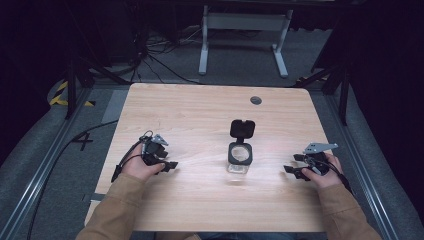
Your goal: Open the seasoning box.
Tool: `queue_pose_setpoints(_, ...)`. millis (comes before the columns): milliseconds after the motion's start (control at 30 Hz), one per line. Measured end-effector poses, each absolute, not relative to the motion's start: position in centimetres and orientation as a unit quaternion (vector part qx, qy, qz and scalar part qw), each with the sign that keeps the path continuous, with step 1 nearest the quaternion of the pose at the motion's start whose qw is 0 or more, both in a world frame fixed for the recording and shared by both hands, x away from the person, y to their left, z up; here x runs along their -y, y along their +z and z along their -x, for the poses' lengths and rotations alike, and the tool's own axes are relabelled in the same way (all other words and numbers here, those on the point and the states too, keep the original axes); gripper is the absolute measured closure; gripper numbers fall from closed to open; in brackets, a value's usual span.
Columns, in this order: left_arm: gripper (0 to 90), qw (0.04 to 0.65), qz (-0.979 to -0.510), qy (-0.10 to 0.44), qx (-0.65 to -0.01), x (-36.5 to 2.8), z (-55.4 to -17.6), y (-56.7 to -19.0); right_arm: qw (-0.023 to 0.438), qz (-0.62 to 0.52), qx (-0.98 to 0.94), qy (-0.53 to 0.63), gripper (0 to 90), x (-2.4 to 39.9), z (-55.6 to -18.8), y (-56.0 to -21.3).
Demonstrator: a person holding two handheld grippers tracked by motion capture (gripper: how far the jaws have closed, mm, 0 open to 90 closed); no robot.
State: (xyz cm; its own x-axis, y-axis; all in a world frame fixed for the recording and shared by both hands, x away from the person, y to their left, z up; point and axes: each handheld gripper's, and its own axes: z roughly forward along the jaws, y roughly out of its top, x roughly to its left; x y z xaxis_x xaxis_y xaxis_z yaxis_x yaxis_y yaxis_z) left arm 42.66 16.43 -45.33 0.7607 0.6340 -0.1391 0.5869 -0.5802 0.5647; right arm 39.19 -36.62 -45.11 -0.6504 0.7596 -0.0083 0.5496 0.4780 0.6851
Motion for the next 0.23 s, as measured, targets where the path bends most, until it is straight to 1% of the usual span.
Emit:
queue_pose_setpoints(167, 38.0, 0.31, -0.887, 0.042, -0.341, -16.02, -42.51, -45.36, 0.157, -0.395, -0.839, 0.339, 32.3, 36.61, -39.28, -45.57)
queue_pose_setpoints(233, 38.0, 0.309, -0.883, 0.038, -0.35, -16.11, -42.56, -45.28, 0.158, -0.396, -0.839, 0.339, 32.3, 36.54, -39.28, -45.6)
